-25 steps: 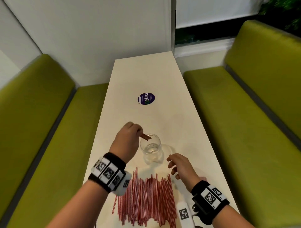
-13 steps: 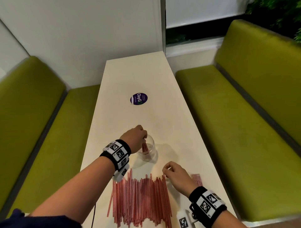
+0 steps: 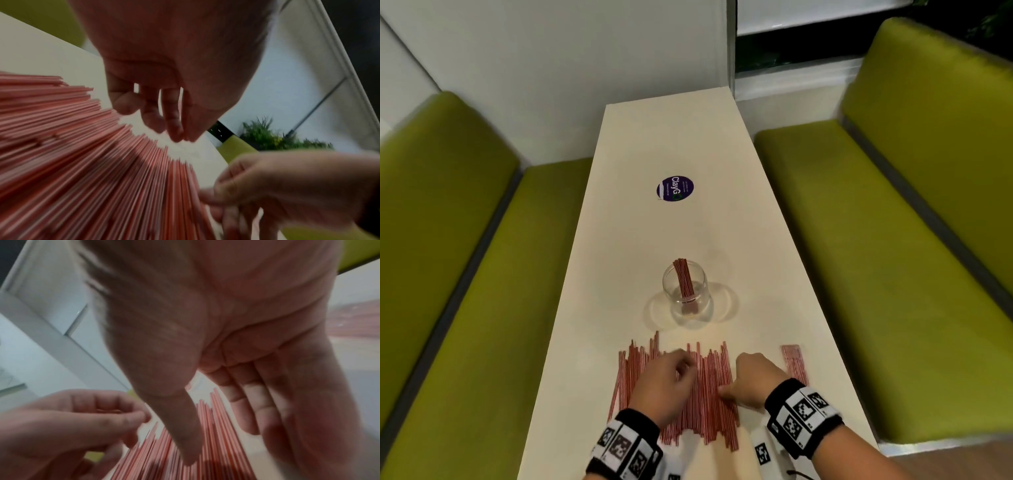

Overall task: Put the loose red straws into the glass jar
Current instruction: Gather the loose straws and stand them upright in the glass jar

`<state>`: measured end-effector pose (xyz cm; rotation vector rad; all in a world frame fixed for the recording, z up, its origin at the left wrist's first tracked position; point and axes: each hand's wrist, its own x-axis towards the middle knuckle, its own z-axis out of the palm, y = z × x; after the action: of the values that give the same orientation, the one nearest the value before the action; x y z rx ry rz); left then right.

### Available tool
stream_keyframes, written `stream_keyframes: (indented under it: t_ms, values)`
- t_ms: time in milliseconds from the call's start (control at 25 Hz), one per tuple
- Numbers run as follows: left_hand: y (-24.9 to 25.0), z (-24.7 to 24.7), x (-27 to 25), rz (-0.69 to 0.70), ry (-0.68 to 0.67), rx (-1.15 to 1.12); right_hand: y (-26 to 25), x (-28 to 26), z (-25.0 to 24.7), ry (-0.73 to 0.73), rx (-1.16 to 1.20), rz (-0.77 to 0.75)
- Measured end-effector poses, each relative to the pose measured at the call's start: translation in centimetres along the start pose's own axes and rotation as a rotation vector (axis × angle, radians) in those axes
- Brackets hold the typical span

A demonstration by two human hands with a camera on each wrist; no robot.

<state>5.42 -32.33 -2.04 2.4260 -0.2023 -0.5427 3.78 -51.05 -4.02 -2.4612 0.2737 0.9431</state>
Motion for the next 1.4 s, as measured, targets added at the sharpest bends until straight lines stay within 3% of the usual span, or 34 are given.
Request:
stream_keyframes:
  t_ms: [120,200,360,640,840,960,1200,1280,1400]
  values:
    - [-0.6,2.7,-0.6,0.017,-0.178,0.101,-1.4,0.2,1.0,-0.010,-0.171,-0.024]
    - [-0.3,3.3,-0.8,0.022,-0.203,0.140,-2.0,0.3,1.4,-0.006,-0.224,-0.029]
    - [-0.9,3.6,-1.1,0.033,-0.117,0.121,-2.4,0.4,1.4,-0.036,-0.170,-0.048]
    - [-1.9,2.9,-1.8,0.000,-0.046,-0.047,-0.7,0.1,1.1,-0.095,0.211,-0.025]
    - [-1.3,3.1,-2.4,-0.080,0.010,-0.354,1.0,0.3,1.2,-0.109,0.412,-0.032]
    - [-1.2,3.3,-2.3,-0.177,0.003,-0.563,1.2,-0.3,0.6,-0.131,0.492,-0.165]
    - [2.0,3.2,-1.7,-0.230,-0.234,-1.279,-0.2,-2.8,-1.4,-0.430,0.651,-0.426]
    - [2.7,3.3,-1.4,-0.247,-0.176,-1.346,-0.8,-3.1,-1.3,-0.456,0.755,-0.443]
    - [2.9,3.4,-1.0,-0.246,-0.056,-1.323,-0.9,-2.9,-0.5,-0.515,1.093,-0.339]
